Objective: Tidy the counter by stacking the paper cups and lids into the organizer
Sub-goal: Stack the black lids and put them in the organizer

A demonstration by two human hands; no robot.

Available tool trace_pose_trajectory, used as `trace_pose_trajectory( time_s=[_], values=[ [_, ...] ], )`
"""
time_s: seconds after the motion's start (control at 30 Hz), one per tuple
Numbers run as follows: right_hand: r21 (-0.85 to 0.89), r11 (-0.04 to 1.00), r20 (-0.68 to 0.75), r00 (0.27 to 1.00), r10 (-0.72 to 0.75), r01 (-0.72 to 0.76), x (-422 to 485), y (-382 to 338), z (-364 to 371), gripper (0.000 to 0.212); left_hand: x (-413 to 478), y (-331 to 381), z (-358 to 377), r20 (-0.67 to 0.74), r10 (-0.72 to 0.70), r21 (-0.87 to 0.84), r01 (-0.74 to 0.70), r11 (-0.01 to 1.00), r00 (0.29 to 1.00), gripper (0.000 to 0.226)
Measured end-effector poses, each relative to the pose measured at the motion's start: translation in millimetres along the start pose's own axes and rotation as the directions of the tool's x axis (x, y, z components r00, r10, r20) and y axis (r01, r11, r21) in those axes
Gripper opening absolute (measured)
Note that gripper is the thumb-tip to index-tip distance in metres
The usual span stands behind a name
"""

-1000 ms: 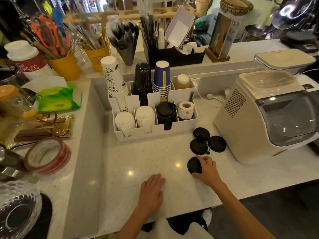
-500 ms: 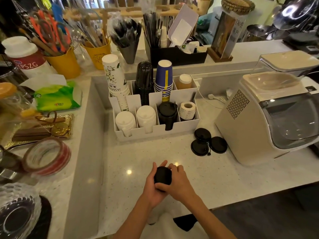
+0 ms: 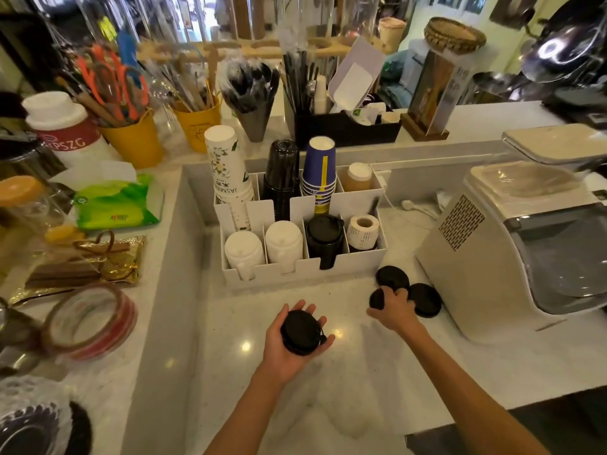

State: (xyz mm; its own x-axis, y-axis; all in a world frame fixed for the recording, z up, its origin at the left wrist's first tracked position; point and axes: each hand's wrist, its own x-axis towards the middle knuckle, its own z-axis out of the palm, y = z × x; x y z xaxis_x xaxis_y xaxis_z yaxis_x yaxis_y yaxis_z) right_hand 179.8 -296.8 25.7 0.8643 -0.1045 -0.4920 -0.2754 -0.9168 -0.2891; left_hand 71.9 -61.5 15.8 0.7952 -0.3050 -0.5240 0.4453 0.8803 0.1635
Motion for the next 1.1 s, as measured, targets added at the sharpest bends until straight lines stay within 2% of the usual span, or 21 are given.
trace_pose_trajectory(
  time_s=[0.1,0.27,0.4,0.47,0.6,0.67,0.73,0.83,0.97,1.1],
  values=[
    [0.028,0.998,0.052,0.998,0.047,-0.048,11,9,7,0.082,2,3,-1,0.022,0.013,-0.03,-0.012,0.999,1.0,0.046],
    [0.033,0.999,-0.094,0.995,0.02,-0.017,12,9,20,0.067,-2,2,-8,-0.005,0.017,-0.037,-0.017,0.999,1.0,0.042],
    [0.038,0.999,-0.133,0.991,-0.012,0.017,8,16,32,0.057,-6,3,-13,-0.023,0.034,-0.048,-0.035,0.998,0.999,0.04],
    [0.049,0.999,-0.123,0.992,-0.012,0.018,1,19,36,0.064,-5,2,-16,-0.026,0.037,-0.045,-0.039,0.998,0.999,0.041],
    [0.169,0.985,-0.092,0.996,-0.004,0.02,-22,16,29,0.094,-3,1,-26,-0.048,0.02,-0.038,-0.021,0.999,0.999,0.041],
    [0.212,0.976,-0.06,0.998,-0.03,0.042,-35,8,22,0.1,-2,1,-26,-0.062,0.001,-0.03,-0.003,1.0,0.998,0.042],
    [0.342,0.935,0.006,0.994,-0.106,0.098,-54,-5,18,0.1,-1,0,-22,-0.092,-0.005,0.001,0.005,1.0,0.996,0.047],
    [0.485,0.831,0.027,0.944,-0.328,0.275,-86,-25,20,0.095,-1,-4,-15,-0.132,-0.01,0.114,0.025,0.993,0.991,0.059],
    [0.428,0.773,0.018,0.851,-0.525,0.468,-110,-45,30,0.082,-3,-5,-7,-0.014,-0.102,0.089,0.103,0.991,0.995,0.073],
    [0.346,0.76,0.041,0.8,-0.599,0.551,-111,-57,39,0.081,-4,-6,0,0.02,-0.061,-0.013,0.061,0.998,0.998,0.071]
  ],
)
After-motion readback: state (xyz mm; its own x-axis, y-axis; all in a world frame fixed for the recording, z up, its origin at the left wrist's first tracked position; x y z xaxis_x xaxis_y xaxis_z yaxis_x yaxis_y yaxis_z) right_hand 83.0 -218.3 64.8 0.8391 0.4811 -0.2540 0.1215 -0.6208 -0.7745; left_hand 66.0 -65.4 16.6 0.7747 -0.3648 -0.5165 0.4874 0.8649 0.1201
